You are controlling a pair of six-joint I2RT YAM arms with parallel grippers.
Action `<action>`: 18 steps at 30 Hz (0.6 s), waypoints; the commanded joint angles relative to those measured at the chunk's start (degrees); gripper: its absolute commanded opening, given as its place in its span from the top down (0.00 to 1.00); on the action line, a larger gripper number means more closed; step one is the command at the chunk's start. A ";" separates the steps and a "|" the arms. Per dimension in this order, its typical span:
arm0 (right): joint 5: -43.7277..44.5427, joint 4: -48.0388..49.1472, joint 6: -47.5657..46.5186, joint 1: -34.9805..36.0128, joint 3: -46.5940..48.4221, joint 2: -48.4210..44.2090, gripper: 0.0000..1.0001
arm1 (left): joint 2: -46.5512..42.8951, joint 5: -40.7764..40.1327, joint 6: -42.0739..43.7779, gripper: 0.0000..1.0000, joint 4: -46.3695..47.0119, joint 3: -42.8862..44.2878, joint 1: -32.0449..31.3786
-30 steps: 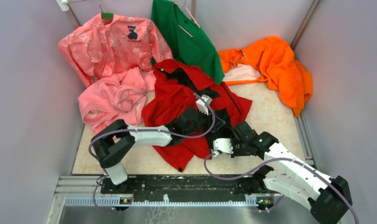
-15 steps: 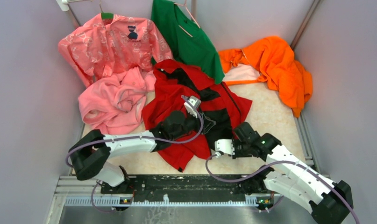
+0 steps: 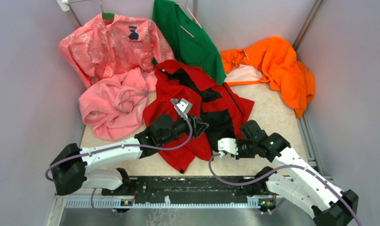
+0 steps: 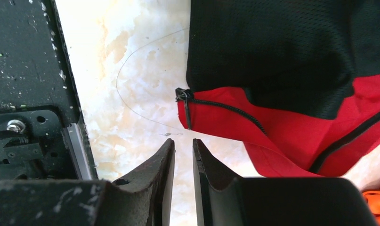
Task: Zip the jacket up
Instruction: Adjust the zipper on the jacket, then pick up the jacket from the center of the board.
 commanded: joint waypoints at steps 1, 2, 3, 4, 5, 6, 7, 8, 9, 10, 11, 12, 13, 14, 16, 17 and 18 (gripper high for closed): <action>-4.30 -1.10 -0.46 -1.14 5.08 -0.11 0.78 | -3.53 -0.32 1.41 0.44 -3.19 -1.88 0.15; -4.86 -1.27 -0.43 -1.40 5.71 0.01 0.77 | -4.27 -0.49 0.91 0.42 -3.23 -2.51 0.10; -5.54 -1.45 -0.38 -1.67 6.44 0.30 0.77 | -5.12 -0.71 0.37 0.40 -2.99 -3.35 0.17; -6.74 -1.60 -0.21 -2.02 7.33 0.48 0.76 | -6.01 -0.93 -0.22 0.38 -2.60 -4.33 0.11; -9.09 -1.61 0.00 -2.47 8.24 0.79 0.74 | -7.02 -1.19 -0.92 0.35 -2.11 -5.31 0.10; -11.37 -1.42 0.47 -3.03 9.23 1.13 0.72 | -8.06 -1.48 -1.71 0.28 -1.51 -6.49 0.13; -14.07 -0.92 1.21 -3.85 10.06 1.69 0.70 | -9.33 -1.75 -2.61 0.20 -0.54 -7.65 0.12; -16.99 -0.12 2.13 -4.42 10.79 2.48 0.68 | -10.69 -1.95 -3.83 0.13 0.18 -9.11 0.14; -20.30 1.28 3.46 -4.86 11.34 3.29 0.65 | -11.94 -2.04 -5.12 0.08 1.23 -10.55 0.14; -23.51 3.02 5.10 -5.30 11.69 4.29 0.63 | -13.30 -1.72 -6.38 0.05 2.41 -11.96 0.12; -27.19 4.67 6.69 -5.93 12.05 5.41 0.59 | -14.57 -0.87 -7.37 0.04 3.73 -13.40 0.14; -31.41 6.12 8.26 -6.64 12.50 6.66 0.56 | -15.93 0.03 -8.12 0.04 4.91 -14.67 0.13; -35.02 7.52 10.20 -7.46 13.05 8.09 0.53 | -17.17 0.71 -9.18 0.04 5.68 -15.92 0.11; -38.84 9.49 12.73 -8.35 13.37 9.34 0.51 | -18.27 1.19 -10.22 0.04 6.17 -16.96 0.13; -46.26 13.82 17.18 -10.42 13.25 11.84 0.45 | -20.46 2.48 -11.67 0.04 6.97 -19.01 0.16; -49.98 16.61 20.21 -11.51 12.54 13.07 0.44 | -21.25 3.03 -12.26 0.04 7.76 -20.13 0.15; -52.76 20.12 23.88 -12.60 11.47 14.32 0.43 | -21.75 3.43 -12.92 0.05 8.79 -21.48 0.16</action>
